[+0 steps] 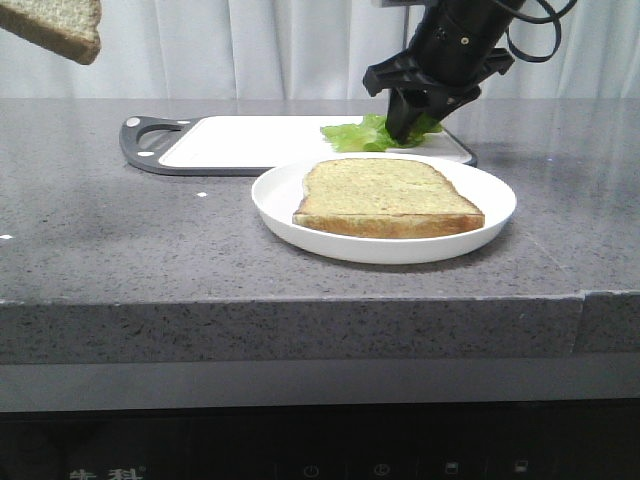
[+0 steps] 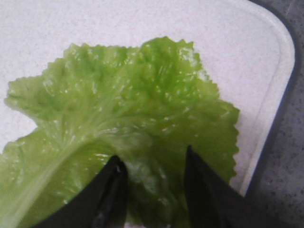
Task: Left arm grabs bread, right arm adds lettuce
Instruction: 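Lower the right gripper onto the lettuce leaf and grasp it, then carry the lettuce with the right gripper onto the bread on the plate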
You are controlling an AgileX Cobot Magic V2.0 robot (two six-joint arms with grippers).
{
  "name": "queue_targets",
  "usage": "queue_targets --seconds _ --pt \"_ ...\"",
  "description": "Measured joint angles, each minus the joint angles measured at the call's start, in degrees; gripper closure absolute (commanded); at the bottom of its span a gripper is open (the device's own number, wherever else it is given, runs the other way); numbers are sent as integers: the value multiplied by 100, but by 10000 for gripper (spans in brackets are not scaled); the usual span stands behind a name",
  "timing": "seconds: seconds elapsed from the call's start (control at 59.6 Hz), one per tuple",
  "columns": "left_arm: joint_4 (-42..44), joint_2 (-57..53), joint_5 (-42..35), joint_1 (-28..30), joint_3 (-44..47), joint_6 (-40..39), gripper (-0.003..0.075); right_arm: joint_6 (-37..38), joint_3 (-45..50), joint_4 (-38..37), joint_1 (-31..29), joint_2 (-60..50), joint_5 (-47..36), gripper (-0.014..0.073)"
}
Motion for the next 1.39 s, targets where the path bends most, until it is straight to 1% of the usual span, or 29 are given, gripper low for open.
queue_targets --seconds 0.017,0.118,0.201,0.336,0.453,0.588,0.772,0.94,1.125,1.326,1.393 --pt "0 0 0 0 0 0 741 0 0 0 0 0 0 475" --pt "0 0 0 0 0 0 741 -4 0 0 0 0 0 581" --pt "0 0 0 0 0 0 741 -13 0 0 0 -12 0 613" --pt "0 0 0 0 0 -9 741 -13 0 0 0 -151 44 611" --pt "0 0 0 0 0 -9 741 -13 291 83 7 -518 -70 611" --pt "0 0 0 0 0 -9 741 -13 1277 140 82 -1318 -578 611" --pt "-20 0 9 0 0 -9 741 -13 2830 200 500 -2555 -907 611" --pt "-28 0 9 0 0 -9 741 -24 3599 497 901 -3357 -933 611" --pt "-33 0 9 0 0 -9 741 -24 3950 812 1119 -3583 -933 611" --pt "-33 0 9 0 0 -9 741 -24 4332 858 1133 -3583 -834 610" --pt "-33 0 9 0 0 -9 741 -24 4376 868 1133 -3583 -819 596"
